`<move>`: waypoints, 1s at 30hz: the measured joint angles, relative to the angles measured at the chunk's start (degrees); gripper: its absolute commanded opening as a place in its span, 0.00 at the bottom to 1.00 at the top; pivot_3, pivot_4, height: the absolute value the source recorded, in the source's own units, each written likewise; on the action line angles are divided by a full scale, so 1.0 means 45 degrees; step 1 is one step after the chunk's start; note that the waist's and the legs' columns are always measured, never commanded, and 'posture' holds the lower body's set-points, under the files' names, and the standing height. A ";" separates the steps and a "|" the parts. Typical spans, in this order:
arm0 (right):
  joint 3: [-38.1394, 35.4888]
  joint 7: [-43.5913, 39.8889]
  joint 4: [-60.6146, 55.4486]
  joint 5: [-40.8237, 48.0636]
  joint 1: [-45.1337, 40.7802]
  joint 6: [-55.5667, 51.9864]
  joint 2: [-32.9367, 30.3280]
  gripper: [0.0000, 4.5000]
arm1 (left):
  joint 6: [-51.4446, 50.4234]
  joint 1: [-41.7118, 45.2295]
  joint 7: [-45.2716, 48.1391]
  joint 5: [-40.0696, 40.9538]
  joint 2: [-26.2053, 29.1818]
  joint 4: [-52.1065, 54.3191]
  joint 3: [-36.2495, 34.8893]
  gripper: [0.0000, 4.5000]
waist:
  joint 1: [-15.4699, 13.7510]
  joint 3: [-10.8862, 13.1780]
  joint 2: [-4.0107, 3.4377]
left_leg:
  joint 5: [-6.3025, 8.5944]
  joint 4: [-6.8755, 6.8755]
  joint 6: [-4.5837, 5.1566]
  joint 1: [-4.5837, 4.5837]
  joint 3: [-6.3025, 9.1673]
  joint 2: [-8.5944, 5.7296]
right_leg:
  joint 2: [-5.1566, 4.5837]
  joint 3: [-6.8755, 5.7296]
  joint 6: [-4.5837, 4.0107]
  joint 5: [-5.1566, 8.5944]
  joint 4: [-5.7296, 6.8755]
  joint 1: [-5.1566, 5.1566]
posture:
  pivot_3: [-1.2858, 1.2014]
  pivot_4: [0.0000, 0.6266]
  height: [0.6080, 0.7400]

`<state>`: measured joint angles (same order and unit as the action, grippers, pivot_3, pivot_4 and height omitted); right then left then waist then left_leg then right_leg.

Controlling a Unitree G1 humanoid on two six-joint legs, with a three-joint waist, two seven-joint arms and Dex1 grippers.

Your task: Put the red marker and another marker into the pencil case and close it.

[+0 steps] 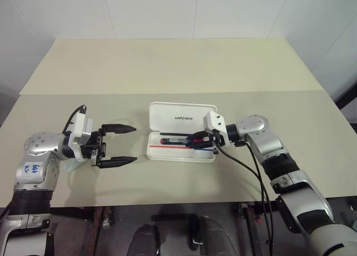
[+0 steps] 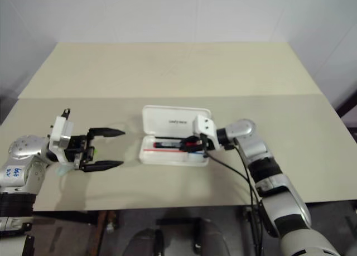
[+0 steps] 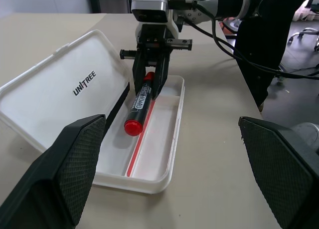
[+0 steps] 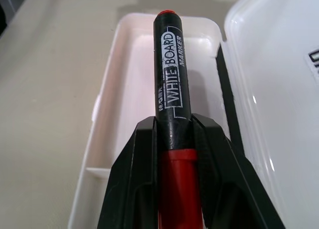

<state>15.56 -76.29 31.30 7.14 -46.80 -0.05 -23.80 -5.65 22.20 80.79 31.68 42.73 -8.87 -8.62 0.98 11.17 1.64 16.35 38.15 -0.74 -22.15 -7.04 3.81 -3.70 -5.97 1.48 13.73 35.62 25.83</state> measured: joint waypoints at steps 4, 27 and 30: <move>-0.0031 0.0176 -0.0150 -0.0027 0.0001 -0.0042 0.0068 0.43 | 0.0002 0.0002 -0.0003 -0.0001 -0.0099 -0.0001 0.0039 1.00 | 0.0128 0.0000 0.0000 | 0.0000 0.0000 0.0000 0.0001 0.0005 0.0000 | -0.0005 0.0001 0.0001 0.0000 0.0002 0.0000 | 0.52 0.24 1.00; -0.2465 0.1109 -0.8964 0.4485 0.3255 -0.5185 -0.1257 1.00 | 0.0065 -0.2830 -0.2220 -0.0063 0.0121 0.1328 -0.2376 1.00 | 0.0119 0.0001 0.0000 | 0.0023 -0.0035 0.0014 -0.0021 0.0054 -0.0004 | -0.0141 0.0002 0.0001 0.0006 -0.0019 0.0047 | 0.52 0.24 1.00; -0.3041 0.1537 -1.0049 0.5241 0.3694 -0.5926 -0.1665 1.00 | -0.0065 -0.3422 -0.3019 0.0169 0.0117 0.1669 -0.3401 1.00 | 0.0120 0.0001 0.0001 | 0.0022 -0.0035 0.0012 -0.0010 0.0058 -0.0002 | -0.0146 0.0005 -0.0006 0.0009 -0.0030 0.0036 | 0.52 0.24 1.00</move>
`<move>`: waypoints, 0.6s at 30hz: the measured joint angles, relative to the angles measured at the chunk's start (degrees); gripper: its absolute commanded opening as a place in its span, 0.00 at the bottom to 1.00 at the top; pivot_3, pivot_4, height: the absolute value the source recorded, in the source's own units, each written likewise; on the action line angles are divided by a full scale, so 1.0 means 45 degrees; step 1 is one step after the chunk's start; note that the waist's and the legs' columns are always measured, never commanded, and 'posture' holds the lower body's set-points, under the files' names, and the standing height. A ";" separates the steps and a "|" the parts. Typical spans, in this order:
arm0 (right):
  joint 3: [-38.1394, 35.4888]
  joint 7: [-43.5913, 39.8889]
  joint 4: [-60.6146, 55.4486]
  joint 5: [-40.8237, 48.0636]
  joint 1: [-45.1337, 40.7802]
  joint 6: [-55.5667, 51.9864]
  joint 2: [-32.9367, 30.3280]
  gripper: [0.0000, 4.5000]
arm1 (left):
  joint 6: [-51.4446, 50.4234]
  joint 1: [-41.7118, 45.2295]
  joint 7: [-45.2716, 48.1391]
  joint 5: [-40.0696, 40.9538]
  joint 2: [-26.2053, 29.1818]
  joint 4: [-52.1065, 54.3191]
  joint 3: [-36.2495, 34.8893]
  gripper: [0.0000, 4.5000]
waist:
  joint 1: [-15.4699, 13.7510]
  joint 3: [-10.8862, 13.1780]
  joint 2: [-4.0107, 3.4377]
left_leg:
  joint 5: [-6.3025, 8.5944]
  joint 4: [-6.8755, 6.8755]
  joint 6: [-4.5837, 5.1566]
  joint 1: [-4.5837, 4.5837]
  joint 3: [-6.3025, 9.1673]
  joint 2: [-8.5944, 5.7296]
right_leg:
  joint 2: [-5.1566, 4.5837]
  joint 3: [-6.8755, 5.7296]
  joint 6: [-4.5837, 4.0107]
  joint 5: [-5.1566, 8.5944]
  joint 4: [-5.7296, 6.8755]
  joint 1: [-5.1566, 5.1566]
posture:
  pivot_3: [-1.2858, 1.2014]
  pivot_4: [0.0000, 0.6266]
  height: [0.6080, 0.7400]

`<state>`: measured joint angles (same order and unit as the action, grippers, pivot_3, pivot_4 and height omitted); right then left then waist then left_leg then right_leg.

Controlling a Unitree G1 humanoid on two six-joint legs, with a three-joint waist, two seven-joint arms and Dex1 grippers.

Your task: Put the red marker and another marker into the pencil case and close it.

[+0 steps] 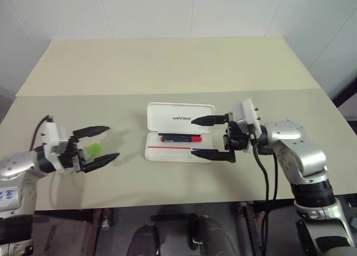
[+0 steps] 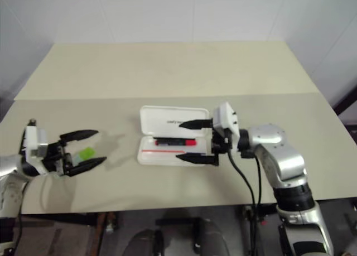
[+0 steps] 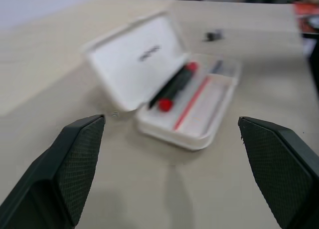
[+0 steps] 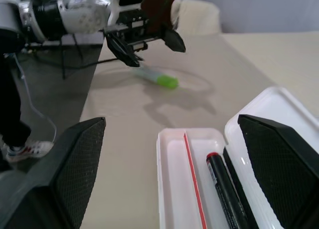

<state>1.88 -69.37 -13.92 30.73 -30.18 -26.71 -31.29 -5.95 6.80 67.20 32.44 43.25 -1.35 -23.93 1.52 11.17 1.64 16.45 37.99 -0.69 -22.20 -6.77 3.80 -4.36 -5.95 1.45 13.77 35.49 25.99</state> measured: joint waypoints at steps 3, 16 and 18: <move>-0.0243 0.0403 -0.0490 0.0380 0.0526 -0.0469 -0.0418 1.00 | -0.0071 -0.0769 -0.0540 0.0241 -0.0005 0.0274 -0.0880 1.00 | 0.0010 0.0000 0.0000 | 0.0000 -0.0005 -0.0003 0.0002 -0.0001 0.0003 | 0.0001 0.0015 -0.0009 0.0005 -0.0014 -0.0003 | 0.52 0.24 1.00; -0.1122 0.1236 -0.0682 0.0621 0.1245 -0.0681 -0.1391 1.00 | 0.0459 -0.2493 -0.0293 -0.0314 0.0674 -0.3018 -0.2407 1.00 | -0.0017 -0.0001 0.0002 | 0.0013 -0.0063 -0.0015 -0.0013 -0.0003 0.0007 | 0.0013 -0.0003 -0.0014 0.0017 -0.0082 0.0014 | 0.52 0.24 1.00; -0.1111 0.1308 -0.0843 0.0622 0.1468 -0.0681 -0.1418 1.00 | 0.0674 -0.2160 -0.0237 -0.0553 0.0675 -0.3693 -0.2161 1.00 | -0.0068 -0.0001 0.0001 | 0.0011 -0.0092 -0.0011 -0.0017 -0.0004 0.0003 | 0.0010 -0.0004 -0.0011 0.0016 -0.0098 0.0019 | 0.52 0.24 1.00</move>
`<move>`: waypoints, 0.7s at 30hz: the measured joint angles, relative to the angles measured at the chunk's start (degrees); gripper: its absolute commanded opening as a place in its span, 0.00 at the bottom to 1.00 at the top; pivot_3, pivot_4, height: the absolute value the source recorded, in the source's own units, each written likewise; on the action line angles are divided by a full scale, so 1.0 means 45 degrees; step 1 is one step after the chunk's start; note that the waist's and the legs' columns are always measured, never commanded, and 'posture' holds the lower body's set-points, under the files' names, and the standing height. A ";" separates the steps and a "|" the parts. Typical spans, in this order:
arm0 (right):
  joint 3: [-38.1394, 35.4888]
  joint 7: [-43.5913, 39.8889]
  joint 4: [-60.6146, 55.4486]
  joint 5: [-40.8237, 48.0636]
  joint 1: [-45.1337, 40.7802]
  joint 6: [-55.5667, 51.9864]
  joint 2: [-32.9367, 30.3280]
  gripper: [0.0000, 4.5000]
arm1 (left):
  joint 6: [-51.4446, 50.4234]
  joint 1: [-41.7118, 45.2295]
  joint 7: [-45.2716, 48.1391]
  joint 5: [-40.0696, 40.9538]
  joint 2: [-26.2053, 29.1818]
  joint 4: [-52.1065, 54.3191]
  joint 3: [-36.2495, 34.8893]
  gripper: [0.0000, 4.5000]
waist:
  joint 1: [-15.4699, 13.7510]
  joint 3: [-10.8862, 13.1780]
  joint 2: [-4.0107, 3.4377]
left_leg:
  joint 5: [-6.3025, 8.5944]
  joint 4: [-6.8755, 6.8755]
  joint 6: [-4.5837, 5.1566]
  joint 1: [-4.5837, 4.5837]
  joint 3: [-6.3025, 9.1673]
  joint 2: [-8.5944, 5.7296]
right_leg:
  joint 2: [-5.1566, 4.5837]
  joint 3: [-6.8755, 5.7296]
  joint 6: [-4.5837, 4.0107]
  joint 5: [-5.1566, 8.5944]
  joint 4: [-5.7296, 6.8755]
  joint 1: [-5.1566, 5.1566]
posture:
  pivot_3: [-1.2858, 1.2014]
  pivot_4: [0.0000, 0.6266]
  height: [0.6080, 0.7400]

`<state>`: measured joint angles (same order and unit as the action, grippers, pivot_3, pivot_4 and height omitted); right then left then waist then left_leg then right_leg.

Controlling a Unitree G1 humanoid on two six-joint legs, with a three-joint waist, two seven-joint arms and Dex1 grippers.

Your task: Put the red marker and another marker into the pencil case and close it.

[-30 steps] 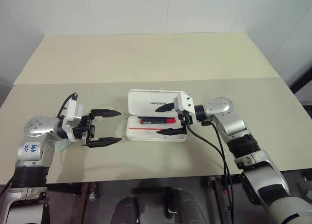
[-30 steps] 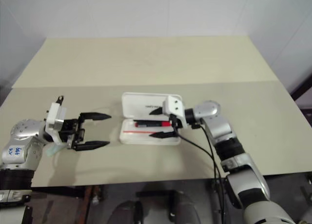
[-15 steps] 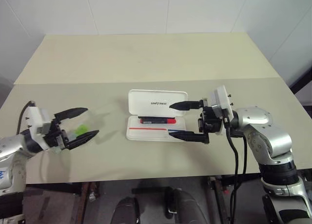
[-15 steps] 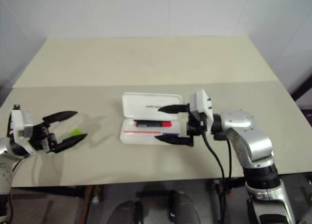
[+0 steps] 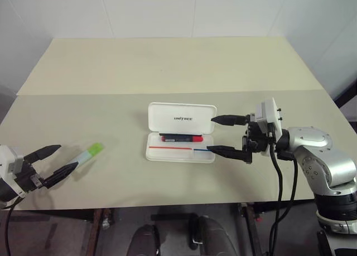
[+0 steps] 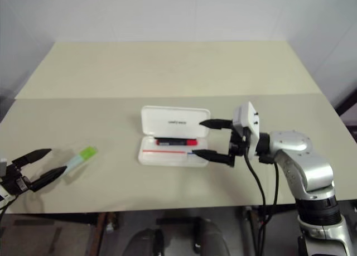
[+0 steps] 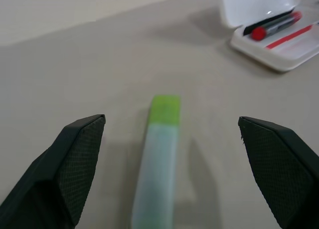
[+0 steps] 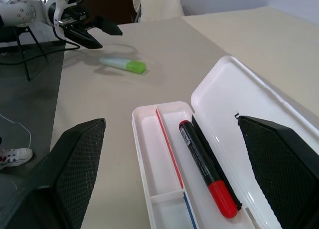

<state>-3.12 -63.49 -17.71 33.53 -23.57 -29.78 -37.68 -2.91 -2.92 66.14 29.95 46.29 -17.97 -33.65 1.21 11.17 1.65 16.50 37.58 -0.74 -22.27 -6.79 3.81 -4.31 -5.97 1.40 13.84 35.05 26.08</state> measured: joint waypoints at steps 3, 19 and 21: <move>-0.0006 0.0083 -0.0189 0.0017 0.0094 0.0001 -0.0074 1.00 | 0.0369 0.0420 0.0105 -0.0443 -0.0001 -0.0961 0.0504 1.00 | 0.0012 -0.0004 0.0007 | -0.0001 -0.0034 0.0001 -0.0001 -0.0013 -0.0004 | 0.0001 -0.0008 0.0004 -0.0002 -0.0003 0.0020 | 0.52 0.24 1.00; -0.0536 0.0539 -0.1062 0.0494 0.1030 -0.0003 -0.0549 1.00 | 0.3439 0.2244 -0.0099 -0.2052 -0.0012 -0.4503 0.1977 0.71 | 0.0029 -0.0015 0.0021 | -0.0012 -0.0047 -0.0003 0.0011 -0.0049 -0.0012 | -0.0010 -0.0005 0.0005 -0.0003 0.0057 0.0058 | 0.52 0.24 1.00; -0.0573 0.0439 -0.1067 0.0666 0.1126 -0.0003 -0.0679 1.00 | 0.3735 0.2377 -0.0102 -0.2147 -0.0018 -0.4652 0.2128 0.57 | 0.0011 -0.0017 0.0017 | -0.0032 -0.0046 -0.0006 0.0022 -0.0046 -0.0015 | -0.0015 -0.0004 -0.0001 -0.0004 0.0077 0.0057 | 0.52 0.24 1.00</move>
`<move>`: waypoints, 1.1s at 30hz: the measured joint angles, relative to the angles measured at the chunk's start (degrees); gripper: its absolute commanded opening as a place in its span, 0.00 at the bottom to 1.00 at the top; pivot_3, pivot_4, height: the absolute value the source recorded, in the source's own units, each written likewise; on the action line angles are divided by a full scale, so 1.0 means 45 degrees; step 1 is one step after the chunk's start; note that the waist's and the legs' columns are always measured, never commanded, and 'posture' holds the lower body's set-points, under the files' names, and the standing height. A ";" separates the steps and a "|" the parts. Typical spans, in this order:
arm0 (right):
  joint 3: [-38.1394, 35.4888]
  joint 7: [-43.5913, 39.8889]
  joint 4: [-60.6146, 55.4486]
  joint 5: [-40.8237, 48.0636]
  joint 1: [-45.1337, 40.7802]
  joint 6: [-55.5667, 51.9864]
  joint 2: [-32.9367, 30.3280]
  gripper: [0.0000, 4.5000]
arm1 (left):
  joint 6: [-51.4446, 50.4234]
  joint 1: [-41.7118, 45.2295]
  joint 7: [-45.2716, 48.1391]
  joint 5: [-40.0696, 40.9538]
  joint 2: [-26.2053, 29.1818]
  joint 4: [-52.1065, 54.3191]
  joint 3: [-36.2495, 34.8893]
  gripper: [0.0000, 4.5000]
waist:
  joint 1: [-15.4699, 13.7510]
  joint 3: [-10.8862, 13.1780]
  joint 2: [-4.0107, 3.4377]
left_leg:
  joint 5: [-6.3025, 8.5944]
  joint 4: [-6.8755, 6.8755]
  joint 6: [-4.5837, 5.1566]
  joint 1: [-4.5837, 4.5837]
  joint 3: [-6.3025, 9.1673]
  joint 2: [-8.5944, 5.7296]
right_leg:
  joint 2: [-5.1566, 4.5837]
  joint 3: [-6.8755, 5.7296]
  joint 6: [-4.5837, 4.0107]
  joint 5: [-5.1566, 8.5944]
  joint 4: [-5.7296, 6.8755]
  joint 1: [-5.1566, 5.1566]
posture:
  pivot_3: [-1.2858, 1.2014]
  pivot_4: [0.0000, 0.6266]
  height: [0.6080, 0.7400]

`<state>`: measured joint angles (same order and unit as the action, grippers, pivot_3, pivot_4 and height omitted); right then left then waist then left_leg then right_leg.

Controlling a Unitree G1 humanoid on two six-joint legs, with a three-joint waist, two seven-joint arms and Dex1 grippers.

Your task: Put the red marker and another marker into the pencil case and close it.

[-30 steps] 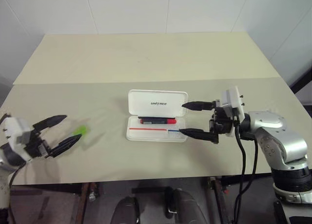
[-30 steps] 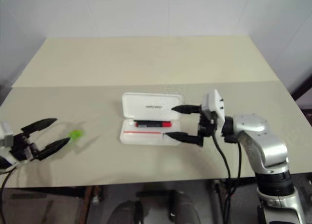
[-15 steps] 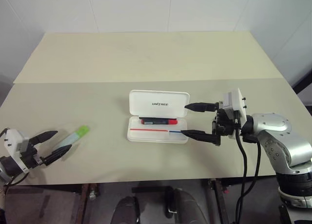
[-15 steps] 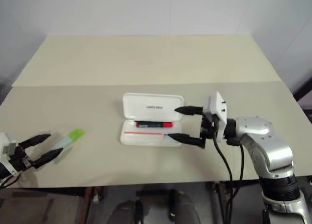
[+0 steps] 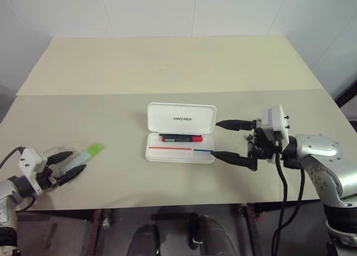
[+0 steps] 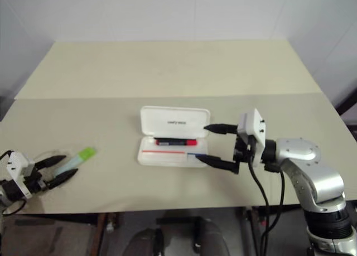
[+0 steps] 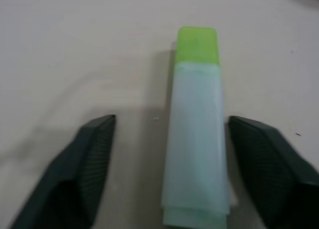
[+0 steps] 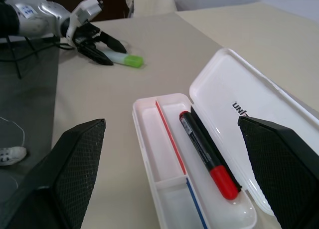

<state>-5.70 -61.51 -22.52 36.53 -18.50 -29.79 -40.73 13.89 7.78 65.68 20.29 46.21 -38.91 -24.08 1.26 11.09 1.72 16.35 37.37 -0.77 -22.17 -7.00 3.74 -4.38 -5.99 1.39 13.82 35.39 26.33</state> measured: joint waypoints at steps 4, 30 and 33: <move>-0.0257 -0.0371 -0.0027 0.0288 0.0334 0.0010 -0.0378 1.00 | 0.0326 0.0087 -0.0027 -0.0099 -0.0025 -0.0151 0.0154 0.26 | -0.0007 0.0000 0.0000 | -0.0017 -0.0005 -0.0052 0.0003 0.0003 0.0004 | 0.0005 0.0000 -0.0021 -0.0008 -0.0011 -0.0005 | 0.52 0.24 1.00; 0.0222 -0.0897 0.0553 -0.0371 0.0371 0.1614 -0.0219 1.00 | -0.2909 0.1473 0.1186 0.1846 -0.0453 0.5703 0.1498 0.23 | -0.0262 -0.0016 0.0012 | 0.0001 0.0007 0.0026 0.0001 -0.0009 0.0014 | 0.0028 -0.0037 0.0041 -0.0043 -0.0133 -0.0090 | 0.52 0.24 1.00; 0.0211 -0.0782 0.0540 -0.0535 0.0569 0.1773 -0.0170 1.00 | -0.3222 0.2026 0.1515 0.1753 -0.0301 0.6033 0.2093 0.23 | -0.0280 -0.0015 0.0011 | -0.0003 0.0005 0.0020 0.0004 -0.0008 0.0015 | 0.0037 -0.0031 0.0034 -0.0038 -0.0133 -0.0093 | 0.52 0.24 1.00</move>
<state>-4.76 -65.03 -20.08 34.12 -15.94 -21.81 -41.50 -0.60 16.89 72.50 28.18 44.85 -11.76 -14.66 0.00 11.03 1.77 16.34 37.39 -0.68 -22.15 -7.03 3.81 -4.22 -6.13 1.55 13.65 34.80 25.91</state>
